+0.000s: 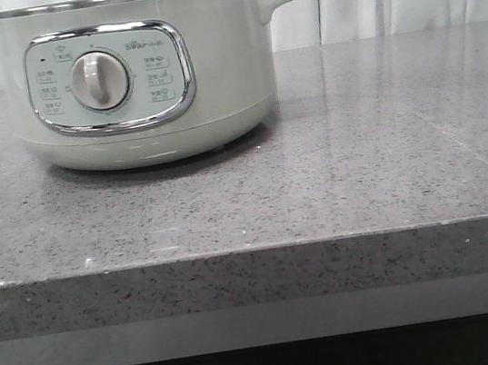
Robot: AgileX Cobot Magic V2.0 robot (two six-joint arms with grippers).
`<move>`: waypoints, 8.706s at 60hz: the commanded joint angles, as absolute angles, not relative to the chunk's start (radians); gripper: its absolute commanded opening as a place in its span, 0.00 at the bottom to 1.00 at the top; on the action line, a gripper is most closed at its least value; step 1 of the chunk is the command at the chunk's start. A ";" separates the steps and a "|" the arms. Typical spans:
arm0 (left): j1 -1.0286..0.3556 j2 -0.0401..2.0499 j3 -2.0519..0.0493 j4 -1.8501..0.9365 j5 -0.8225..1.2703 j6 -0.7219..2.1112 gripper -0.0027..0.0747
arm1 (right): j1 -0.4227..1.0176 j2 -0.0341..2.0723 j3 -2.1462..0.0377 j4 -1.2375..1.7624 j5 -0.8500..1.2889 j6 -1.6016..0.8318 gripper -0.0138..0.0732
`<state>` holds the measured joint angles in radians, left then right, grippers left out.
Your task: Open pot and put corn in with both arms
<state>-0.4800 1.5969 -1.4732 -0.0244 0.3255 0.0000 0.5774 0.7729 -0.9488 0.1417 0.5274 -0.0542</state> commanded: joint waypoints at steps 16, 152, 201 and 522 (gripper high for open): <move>-0.479 1.588 -1.525 -0.041 0.146 0.000 0.32 | 0.572 0.766 -0.975 0.135 0.445 -0.061 0.86; -0.481 1.261 -1.484 -0.007 0.588 0.000 0.63 | 0.572 0.766 -0.975 0.135 0.445 -0.061 0.86; -0.481 0.646 -0.744 -0.038 0.386 0.000 0.62 | 0.572 0.766 -0.975 0.134 0.537 -0.061 0.86; -0.062 -0.020 0.020 -0.144 -0.088 0.000 0.01 | 0.012 -0.031 0.017 0.098 -0.050 -0.047 0.02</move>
<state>-0.0560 -0.0066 0.0069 -0.1399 -0.0054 0.0000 0.0154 -0.0109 0.0283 0.1153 0.0395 -0.0542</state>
